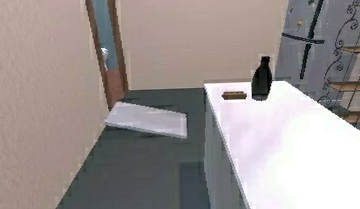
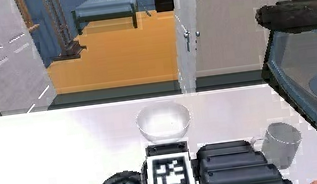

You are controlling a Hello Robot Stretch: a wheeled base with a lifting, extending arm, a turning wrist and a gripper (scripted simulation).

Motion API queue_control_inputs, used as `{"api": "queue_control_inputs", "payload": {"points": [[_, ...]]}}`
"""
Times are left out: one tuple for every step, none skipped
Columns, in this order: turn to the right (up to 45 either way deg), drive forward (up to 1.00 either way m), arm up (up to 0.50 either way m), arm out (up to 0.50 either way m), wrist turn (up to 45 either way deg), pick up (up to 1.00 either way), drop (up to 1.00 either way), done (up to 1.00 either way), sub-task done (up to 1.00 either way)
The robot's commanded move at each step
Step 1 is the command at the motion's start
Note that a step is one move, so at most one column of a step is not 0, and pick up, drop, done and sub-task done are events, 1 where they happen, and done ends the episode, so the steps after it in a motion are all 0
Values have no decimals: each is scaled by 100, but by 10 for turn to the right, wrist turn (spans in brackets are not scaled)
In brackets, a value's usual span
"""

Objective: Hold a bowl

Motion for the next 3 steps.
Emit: {"api": "queue_control_inputs", "payload": {"points": [[0,0,0,14,0,0,0,0,0],[0,0,0,0,450,0,0,0,0],[0,0,0,0,450,0,0,0,0]]}}
